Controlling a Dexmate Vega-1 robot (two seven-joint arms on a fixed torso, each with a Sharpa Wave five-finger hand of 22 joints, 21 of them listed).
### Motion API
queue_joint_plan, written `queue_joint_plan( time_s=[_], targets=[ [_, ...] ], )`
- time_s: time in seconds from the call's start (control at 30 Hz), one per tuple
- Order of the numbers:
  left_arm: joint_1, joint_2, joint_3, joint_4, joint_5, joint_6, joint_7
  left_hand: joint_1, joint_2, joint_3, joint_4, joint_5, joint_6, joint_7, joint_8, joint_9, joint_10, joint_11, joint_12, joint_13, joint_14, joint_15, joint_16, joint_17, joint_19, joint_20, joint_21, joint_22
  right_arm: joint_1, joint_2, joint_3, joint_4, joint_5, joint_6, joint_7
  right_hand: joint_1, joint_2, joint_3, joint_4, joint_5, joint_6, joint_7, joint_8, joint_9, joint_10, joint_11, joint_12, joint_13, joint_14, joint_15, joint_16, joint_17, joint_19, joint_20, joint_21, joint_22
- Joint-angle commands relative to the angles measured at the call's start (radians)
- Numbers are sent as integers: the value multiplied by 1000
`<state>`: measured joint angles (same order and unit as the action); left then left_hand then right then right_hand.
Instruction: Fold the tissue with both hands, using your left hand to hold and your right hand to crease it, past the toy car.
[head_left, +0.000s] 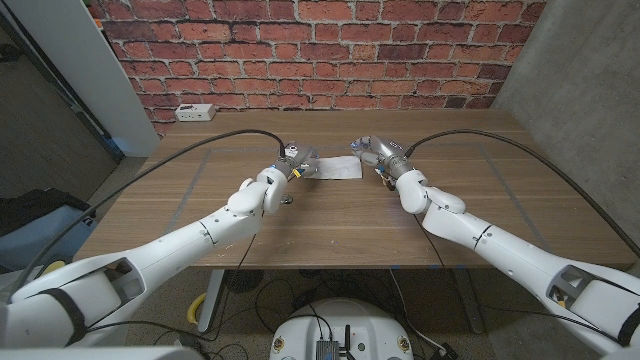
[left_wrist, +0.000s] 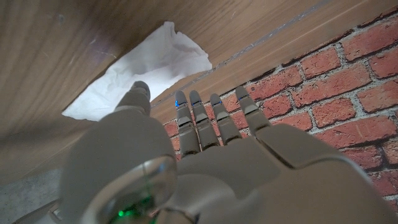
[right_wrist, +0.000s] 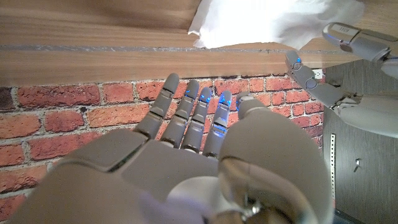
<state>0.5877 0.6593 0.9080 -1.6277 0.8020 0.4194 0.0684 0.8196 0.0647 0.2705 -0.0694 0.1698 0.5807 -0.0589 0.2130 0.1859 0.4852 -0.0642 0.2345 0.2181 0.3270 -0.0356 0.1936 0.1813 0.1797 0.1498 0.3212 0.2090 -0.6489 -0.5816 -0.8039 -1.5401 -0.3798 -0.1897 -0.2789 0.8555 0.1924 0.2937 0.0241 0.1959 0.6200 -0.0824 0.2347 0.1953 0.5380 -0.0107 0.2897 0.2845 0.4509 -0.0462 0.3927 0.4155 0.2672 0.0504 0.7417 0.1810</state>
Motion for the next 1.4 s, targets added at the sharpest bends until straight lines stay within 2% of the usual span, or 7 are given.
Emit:
queue_joint_plan(
  time_s=[0.03, 0.23, 0.43, 0.73, 1.03, 1.27, 1.4],
  targets=[
    [3, 21, -8, -33, 10, -1, -77, -16, -18, -15, -1, 0, 10, -2, -5, -1, 19, -6, 6, -2, 3, -2, -2, 0, -8, 1, -8, 0, 16, -7, -10, 0, 16, 32, 97, -8, -6, 10, 4, -4, 12, 2, 1, -1, -3, -4, -5, -1, -12, -71, -10, -6, -13, 5, -6, 2],
    [-8, 21, 9, -33, 57, 21, -118, -15, -37, -22, -13, 4, 26, 2, -4, -2, 24, -15, 4, -5, -4, -4, -6, -3, -9, 3, -12, -3, 16, -4, -7, 3, 23, 37, 113, -17, -12, 11, 8, -7, 14, 4, -2, -1, 0, -4, -7, -4, -13, -65, -16, -11, -17, 9, -8, 1],
    [-18, 11, 19, -15, 84, 17, -127, 24, -39, -12, -44, 12, 36, -16, -7, -2, 23, -48, -3, -10, -14, -13, -8, -5, -8, 3, -15, -6, 15, -2, -8, 4, 23, 36, 122, -27, -17, 12, 11, -11, 14, 9, -5, -2, -2, -1, -12, -8, -18, -53, -24, -19, -23, 12, -12, 0],
    [-29, -6, 31, 17, 98, -3, -130, 66, -29, 3, -71, 14, 68, -31, -1, -1, 37, -63, -3, -13, -15, -25, -6, -6, -1, 0, -15, -8, 7, 1, -3, 1, 22, 33, 111, -34, -24, 14, 10, -13, 19, 14, -7, -2, -4, 5, -17, -11, -19, -47, -31, -27, -28, 18, -16, -1],
    [-32, -11, 45, 23, 132, 9, -149, 102, -20, 15, -88, 13, 106, -31, 4, -1, 59, -71, 1, -14, -8, -29, -2, -7, 3, -2, -17, -10, 5, 3, -1, 6, 23, 40, 106, -38, -26, 18, 10, -14, 19, 17, -10, -2, -6, 6, -20, -14, -15, -45, -36, -34, -30, 21, -18, -1],
    [-26, -20, 47, 30, 145, 20, -135, 209, 43, 65, -103, 21, 246, -16, 24, -1, 162, -73, 21, -16, 43, -54, 11, -7, 25, -11, -14, -10, 6, -1, -6, -1, 18, 33, 119, -42, -27, 25, 6, -15, 39, 22, -7, -3, 14, 6, -17, -19, -8, -47, -41, -43, -31, 22, -21, -2],
    [-19, -22, 45, 31, 153, 24, -106, 242, 74, 87, -102, 25, 312, 11, 32, -1, 188, -67, 22, -16, 61, -58, 10, -8, 36, -13, -11, -9, 6, -7, -12, -13, 7, 10, 135, -46, -24, 31, 4, -15, 71, 16, 1, -3, 46, 4, -9, -22, 0, -46, -41, -47, -32, 21, -24, -2]
  ],
)
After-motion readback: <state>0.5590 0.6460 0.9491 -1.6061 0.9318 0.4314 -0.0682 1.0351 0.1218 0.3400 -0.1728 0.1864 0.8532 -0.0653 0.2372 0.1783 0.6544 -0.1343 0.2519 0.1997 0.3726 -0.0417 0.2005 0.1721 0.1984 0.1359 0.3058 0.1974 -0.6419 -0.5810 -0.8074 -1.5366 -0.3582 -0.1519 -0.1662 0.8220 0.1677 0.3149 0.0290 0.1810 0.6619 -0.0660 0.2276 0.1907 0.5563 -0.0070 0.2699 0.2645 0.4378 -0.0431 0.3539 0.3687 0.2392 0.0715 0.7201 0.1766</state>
